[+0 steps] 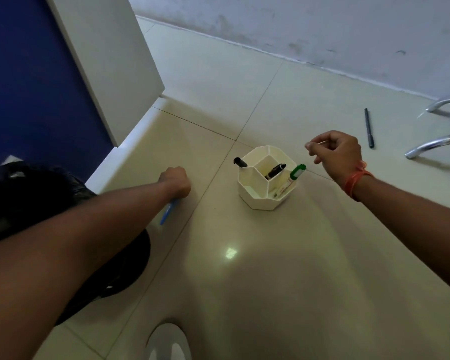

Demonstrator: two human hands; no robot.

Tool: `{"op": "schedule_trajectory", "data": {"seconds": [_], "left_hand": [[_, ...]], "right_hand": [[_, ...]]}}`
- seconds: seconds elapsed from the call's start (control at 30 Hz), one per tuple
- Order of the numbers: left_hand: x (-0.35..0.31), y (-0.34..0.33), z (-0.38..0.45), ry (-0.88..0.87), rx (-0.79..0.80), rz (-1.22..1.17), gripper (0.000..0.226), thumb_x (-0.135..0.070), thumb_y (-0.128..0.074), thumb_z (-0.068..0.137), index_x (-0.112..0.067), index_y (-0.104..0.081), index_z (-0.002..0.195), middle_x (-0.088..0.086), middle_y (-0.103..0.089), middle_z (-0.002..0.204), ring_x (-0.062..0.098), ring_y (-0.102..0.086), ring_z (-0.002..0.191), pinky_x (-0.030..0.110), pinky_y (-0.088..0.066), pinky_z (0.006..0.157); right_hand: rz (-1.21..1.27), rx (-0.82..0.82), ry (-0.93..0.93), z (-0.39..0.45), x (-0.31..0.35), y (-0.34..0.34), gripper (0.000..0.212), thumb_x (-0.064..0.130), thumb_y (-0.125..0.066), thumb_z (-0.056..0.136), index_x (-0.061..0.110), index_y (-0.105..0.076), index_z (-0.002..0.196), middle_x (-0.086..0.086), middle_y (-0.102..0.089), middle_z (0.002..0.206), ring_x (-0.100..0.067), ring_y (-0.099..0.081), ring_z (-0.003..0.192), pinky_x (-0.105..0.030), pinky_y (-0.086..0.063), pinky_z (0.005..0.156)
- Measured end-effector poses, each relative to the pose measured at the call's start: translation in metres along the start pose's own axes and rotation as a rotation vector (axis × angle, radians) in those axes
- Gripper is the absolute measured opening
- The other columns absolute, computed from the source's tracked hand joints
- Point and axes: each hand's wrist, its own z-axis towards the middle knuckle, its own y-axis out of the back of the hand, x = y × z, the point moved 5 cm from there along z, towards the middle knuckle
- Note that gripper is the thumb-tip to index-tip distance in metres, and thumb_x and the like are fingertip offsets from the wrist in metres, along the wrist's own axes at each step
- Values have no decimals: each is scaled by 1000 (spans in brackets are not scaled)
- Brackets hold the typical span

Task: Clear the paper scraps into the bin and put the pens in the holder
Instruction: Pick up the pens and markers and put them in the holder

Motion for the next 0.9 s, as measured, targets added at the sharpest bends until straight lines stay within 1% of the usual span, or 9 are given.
{"op": "schedule_trajectory", "data": {"seconds": [0.07, 0.13, 0.2, 0.27, 0.37, 0.47, 0.57, 0.73, 0.9], "left_hand": [[-3, 13, 0, 45, -68, -146, 12, -4, -58, 84, 2, -65, 91, 21, -71, 100, 36, -73, 84, 34, -56, 56], [-8, 40, 1, 66, -264, -420, 17, -14, -62, 82, -1, -65, 91, 16, -71, 96, 34, -71, 87, 32, -50, 58], [-16, 70, -6, 23, -508, -831, 17, -20, -63, 77, -10, -63, 91, 7, -70, 88, 29, -70, 84, 33, -56, 67], [-25, 98, -27, -85, -705, -1262, 13, -20, -63, 74, -20, -59, 87, -2, -65, 77, 30, -70, 80, 41, -62, 70], [-48, 113, -62, -240, -795, -1614, 15, -12, -63, 76, -19, -60, 89, -1, -59, 73, 31, -68, 71, 42, -63, 62], [-83, 99, -86, -345, -646, -1620, 19, -6, -63, 82, -14, -62, 98, -4, -56, 76, 25, -70, 74, 39, -63, 61], [-103, 77, -96, -421, -558, -1443, 24, -5, -68, 85, -12, -63, 107, -6, -59, 84, 23, -75, 77, 37, -64, 62], [-110, 52, -102, -495, -516, -1250, 28, -4, -70, 86, -20, -61, 107, -5, -65, 97, 18, -73, 86, 30, -64, 65], [-97, 49, -105, -473, -600, -1397, 24, 5, -61, 87, -15, -59, 101, 7, -64, 91, 20, -71, 74, 23, -57, 55]], "right_hand": [[4, -19, -12, 3, -3, 2, 19, 21, -74, 80, 6, -70, 91, -15, -73, 79, -14, -62, 57, -25, -54, 62], [-7, -34, -16, 7, -6, 4, 18, 22, -74, 79, 7, -70, 90, -14, -73, 77, -14, -62, 55, -26, -54, 64], [-20, -56, -29, 12, -10, 8, 18, 23, -73, 78, 8, -70, 89, -14, -73, 75, -13, -62, 53, -26, -54, 63], [-20, -94, -56, 18, -13, 13, 19, 24, -72, 77, 9, -70, 88, -15, -73, 76, -14, -62, 53, -24, -53, 59], [-6, -123, -80, 27, -18, 17, 19, 25, -70, 76, 11, -68, 88, -19, -73, 78, -15, -63, 55, -21, -50, 52], [-24, -144, -80, 32, -18, 23, 21, 28, -68, 74, 14, -67, 89, -16, -73, 77, -16, -64, 55, -31, -57, 60], [-58, -174, -72, 36, -20, 37, 21, 25, -68, 77, 12, -67, 93, -15, -73, 78, -17, -65, 57, -34, -57, 67], [-102, -281, -109, 55, -37, 77, 19, 27, -67, 73, 17, -68, 88, -14, -73, 75, -23, -68, 61, -39, -61, 68], [-99, -405, -173, 82, -61, 110, 17, 35, -62, 63, 26, -64, 78, -6, -73, 73, -23, -72, 69, -42, -61, 72]]}}
